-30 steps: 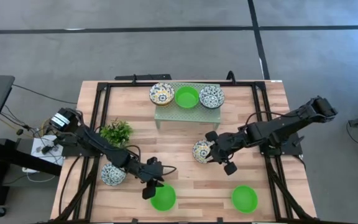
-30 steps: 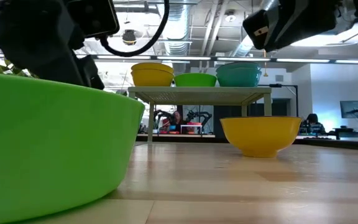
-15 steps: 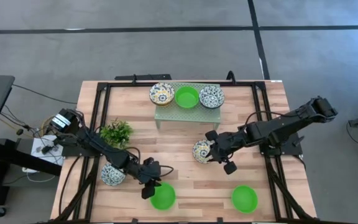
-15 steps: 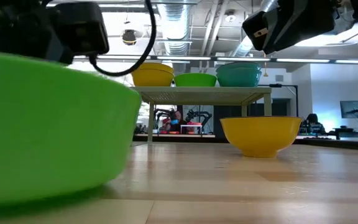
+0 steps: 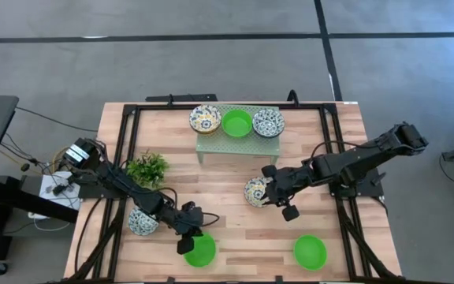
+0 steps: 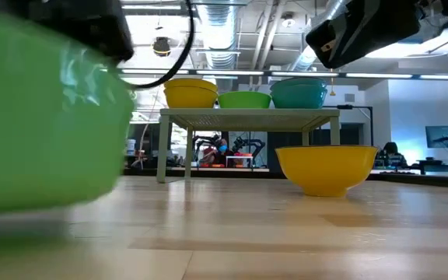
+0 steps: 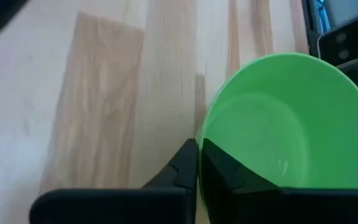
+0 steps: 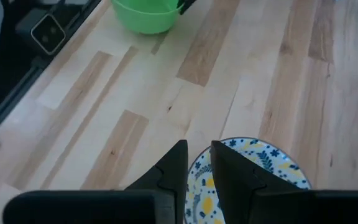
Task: Pick & Place Mini bowls
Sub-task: Stack the left green bowl on the green bowl on the shelf
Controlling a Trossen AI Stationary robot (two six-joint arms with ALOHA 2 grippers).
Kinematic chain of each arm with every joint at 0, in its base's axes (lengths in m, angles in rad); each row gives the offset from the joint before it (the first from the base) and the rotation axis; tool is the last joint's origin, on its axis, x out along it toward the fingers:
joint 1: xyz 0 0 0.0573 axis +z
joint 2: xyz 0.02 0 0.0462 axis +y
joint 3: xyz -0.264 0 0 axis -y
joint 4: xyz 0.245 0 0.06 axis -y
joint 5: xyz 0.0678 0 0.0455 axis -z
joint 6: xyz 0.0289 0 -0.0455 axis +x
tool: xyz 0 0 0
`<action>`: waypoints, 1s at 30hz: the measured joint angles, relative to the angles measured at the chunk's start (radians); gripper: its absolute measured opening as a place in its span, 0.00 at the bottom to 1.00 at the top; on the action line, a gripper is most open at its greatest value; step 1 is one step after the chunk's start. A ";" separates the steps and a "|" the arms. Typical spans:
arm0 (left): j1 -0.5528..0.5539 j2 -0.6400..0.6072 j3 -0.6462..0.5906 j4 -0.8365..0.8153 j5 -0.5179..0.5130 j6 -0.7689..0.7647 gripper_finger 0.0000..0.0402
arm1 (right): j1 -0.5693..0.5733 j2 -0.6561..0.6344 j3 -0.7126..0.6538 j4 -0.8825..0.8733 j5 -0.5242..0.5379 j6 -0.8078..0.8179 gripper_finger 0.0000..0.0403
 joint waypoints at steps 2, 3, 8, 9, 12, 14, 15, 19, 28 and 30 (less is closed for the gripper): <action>0.022 -0.018 0.019 0.000 -0.001 0.034 0.03 | 0.000 0.000 0.000 0.001 0.000 0.025 0.16; 0.037 -0.034 0.030 0.001 -0.001 0.060 0.03 | 0.000 0.000 0.000 0.003 0.000 0.036 0.16; 0.144 -0.154 0.068 -0.040 -0.007 0.212 0.02 | 0.000 0.000 0.000 0.003 0.000 0.106 0.16; 0.174 -0.185 0.070 -0.045 -0.013 0.228 0.02 | 0.000 0.000 0.000 0.003 0.000 0.122 0.16; 0.276 -0.275 0.070 -0.061 -0.024 0.293 0.03 | 0.000 0.000 0.000 0.003 0.000 0.153 0.16; 0.351 -0.330 0.070 -0.063 -0.040 0.379 0.03 | 0.000 0.000 0.000 0.004 0.001 0.158 0.16; 0.388 -0.354 0.071 -0.063 -0.066 0.415 0.03 | 0.000 0.000 0.000 0.004 0.001 0.159 0.16; 0.532 -0.416 0.106 -0.040 -0.220 0.511 0.02 | 0.000 0.001 0.000 0.019 0.002 0.212 0.16; 0.734 -0.360 0.299 -0.023 -0.292 0.487 0.02 | 0.014 0.032 -0.001 0.036 0.012 0.356 0.16; 0.757 -0.324 0.339 -0.034 -0.285 0.490 0.02 | 0.020 0.055 0.002 0.063 0.011 0.370 0.16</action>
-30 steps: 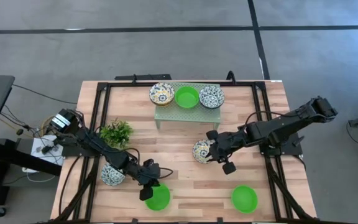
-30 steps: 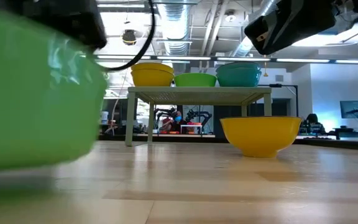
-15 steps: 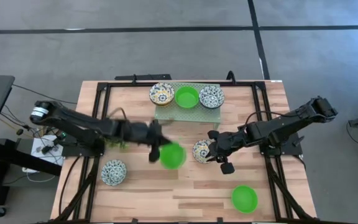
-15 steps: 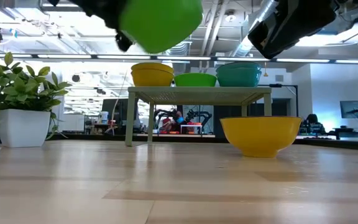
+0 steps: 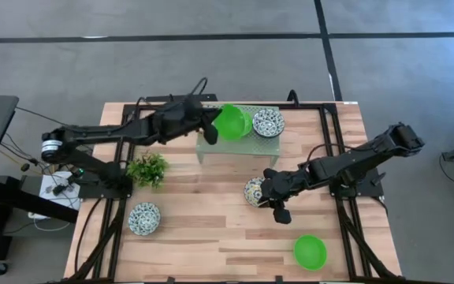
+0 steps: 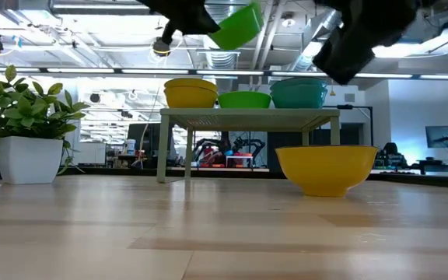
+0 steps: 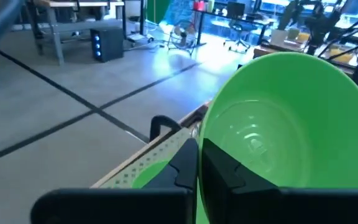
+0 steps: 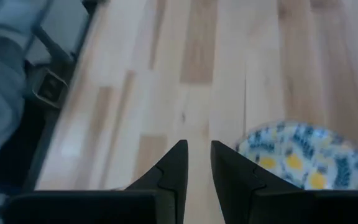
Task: Pick & Place Mini bowls
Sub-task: Stack the left green bowl on the green bowl on the shelf
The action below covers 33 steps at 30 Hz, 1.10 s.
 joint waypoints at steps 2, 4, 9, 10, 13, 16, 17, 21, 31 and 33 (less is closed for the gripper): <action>0.016 0.044 0.049 -0.051 0.000 0.001 0.02 | 0.015 0.016 -0.005 -0.016 -0.001 0.020 0.16; 0.041 0.085 0.093 -0.133 0.000 -0.004 0.02 | 0.025 0.041 -0.001 0.002 -0.005 0.032 0.16; 0.088 0.144 0.161 -0.194 0.021 -0.027 0.02 | 0.047 0.086 -0.003 -0.003 -0.009 0.034 0.16; 0.095 0.146 0.167 -0.184 0.034 -0.041 0.02 | 0.047 0.090 -0.003 -0.001 -0.010 0.035 0.16; 0.118 0.154 0.165 -0.202 0.071 -0.087 0.02 | 0.040 0.097 -0.002 -0.008 -0.010 0.042 0.16; 0.138 0.172 0.165 -0.253 0.099 -0.108 0.02 | 0.036 0.091 -0.001 0.002 -0.009 0.042 0.16; 0.141 0.183 0.165 -0.261 0.105 -0.107 0.02 | 0.033 0.088 -0.002 -0.004 -0.008 0.042 0.16; 0.142 0.207 0.163 -0.246 0.108 -0.108 0.02 | 0.032 0.085 -0.002 0.008 -0.010 0.042 0.16; 0.142 0.233 0.163 -0.248 0.109 -0.103 0.03 | 0.032 0.085 -0.002 -0.004 -0.010 0.042 0.16; 0.142 0.233 0.163 -0.249 0.109 -0.103 0.03 | 0.032 0.085 -0.002 -0.004 -0.010 0.042 0.16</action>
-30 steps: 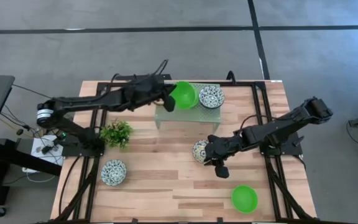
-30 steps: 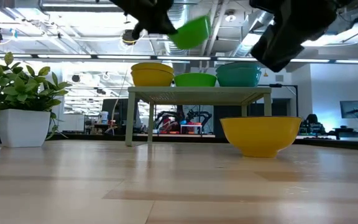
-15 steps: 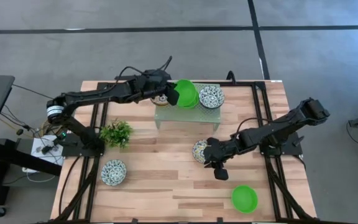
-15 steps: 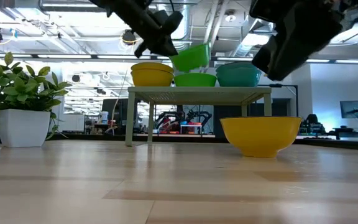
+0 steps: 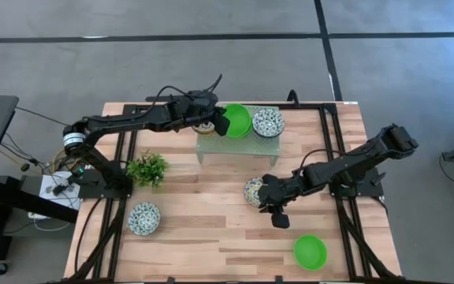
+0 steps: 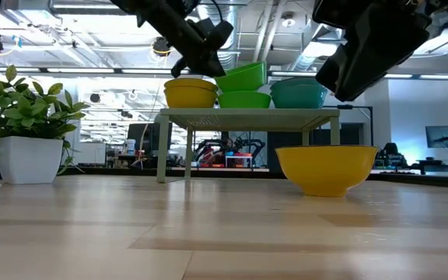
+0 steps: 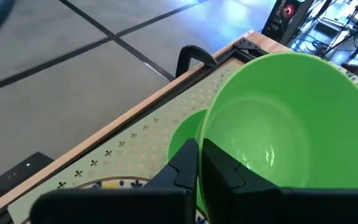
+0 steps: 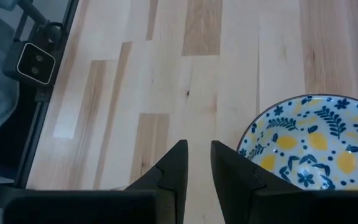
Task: Pick & Place Mini bowls
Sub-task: Stack the left green bowl on the green bowl on the shelf
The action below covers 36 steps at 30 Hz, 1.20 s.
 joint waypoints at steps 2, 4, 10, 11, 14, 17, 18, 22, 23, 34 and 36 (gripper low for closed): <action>0.000 0.000 0.000 0.001 0.000 0.000 0.03 | 0.000 0.000 0.000 -0.003 0.000 0.000 0.16; 0.000 0.000 0.000 0.001 -0.001 0.000 0.03 | 0.000 0.000 0.000 -0.004 0.000 0.000 0.16; 0.000 0.000 0.000 0.002 -0.003 0.002 0.09 | 0.000 0.000 0.000 -0.006 0.000 0.000 0.16; 0.000 0.000 0.000 0.002 -0.003 0.003 0.10 | 0.000 0.000 0.000 -0.006 -0.001 0.000 0.16; 0.000 0.000 0.000 0.003 -0.004 0.003 0.14 | 0.000 0.000 0.000 -0.006 -0.001 -0.001 0.16; 0.000 -0.001 0.000 0.005 -0.004 0.003 0.17 | 0.000 0.000 0.000 -0.006 -0.001 -0.001 0.16; 0.000 0.000 0.000 0.005 -0.004 0.003 0.18 | 0.000 0.000 0.000 -0.006 -0.001 -0.002 0.16; 0.000 -0.001 0.000 0.008 -0.004 0.003 0.19 | 0.000 0.000 0.000 -0.006 -0.001 -0.003 0.16; 0.000 -0.001 0.000 0.009 -0.004 0.003 0.19 | 0.000 0.000 0.000 -0.006 -0.001 -0.002 0.16; -0.032 -0.001 0.000 0.017 0.057 0.120 0.19 | 0.000 0.000 0.000 -0.006 -0.001 -0.003 0.16; -0.057 -0.001 0.000 0.018 0.078 0.192 0.19 | 0.000 0.000 0.000 -0.006 -0.001 -0.011 0.16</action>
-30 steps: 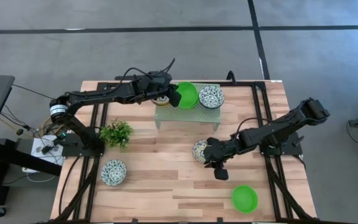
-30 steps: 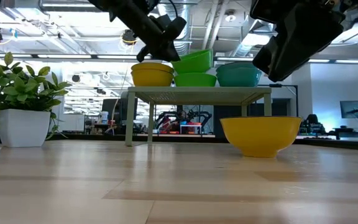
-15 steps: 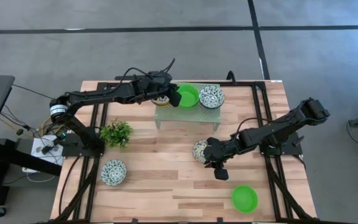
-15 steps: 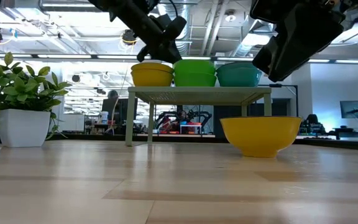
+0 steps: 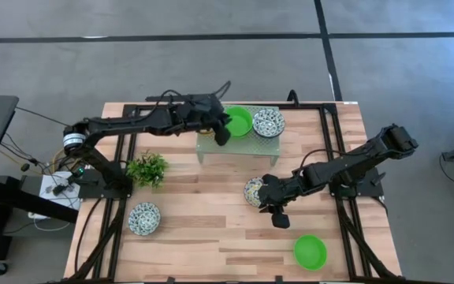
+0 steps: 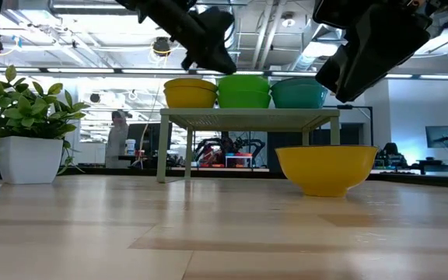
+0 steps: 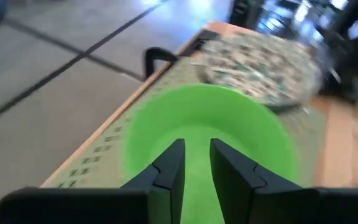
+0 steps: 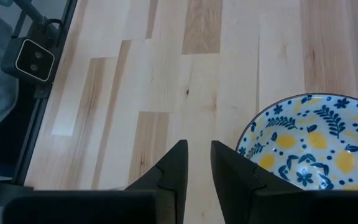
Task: Pick & Place Mini bowls
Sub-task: Stack the left green bowl on the green bowl on the shelf
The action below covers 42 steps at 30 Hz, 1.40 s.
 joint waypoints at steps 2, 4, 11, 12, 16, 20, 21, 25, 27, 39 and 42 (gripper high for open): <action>-0.030 0.000 0.000 0.000 -0.001 0.072 0.19 | 0.000 0.000 0.000 0.000 0.000 0.000 0.16; -0.056 0.000 0.000 0.001 -0.026 0.103 0.18 | 0.000 0.000 0.000 0.000 0.000 0.000 0.16; -0.086 0.004 -0.037 0.009 -0.091 0.101 0.04 | 0.000 0.000 0.000 0.000 0.000 0.000 0.16; -0.083 0.005 -0.038 0.013 -0.097 0.101 0.02 | 0.000 0.000 0.000 0.000 0.000 0.000 0.16; -0.057 0.005 -0.037 0.093 -0.146 0.101 0.02 | 0.000 0.000 0.000 0.001 0.000 0.000 0.16; -0.041 0.006 -0.036 0.102 -0.081 0.082 0.01 | -0.006 0.000 0.000 0.001 0.000 -0.001 0.16; -0.043 0.009 -0.036 0.094 -0.080 0.074 0.01 | -0.011 0.000 0.000 0.000 0.000 0.000 0.16; -0.062 0.013 -0.036 0.070 -0.082 0.074 0.01 | -0.033 0.000 0.000 0.001 0.000 0.000 0.16; -0.076 0.012 -0.036 0.069 -0.084 0.074 0.01 | -0.042 0.000 0.000 0.001 0.000 0.000 0.16; -0.094 0.020 -0.086 0.067 -0.156 0.064 0.01 | -0.051 0.000 0.000 0.000 0.000 0.000 0.16; -0.091 0.021 -0.099 0.070 -0.166 0.063 0.01 | -0.051 0.000 0.000 0.000 0.000 0.000 0.16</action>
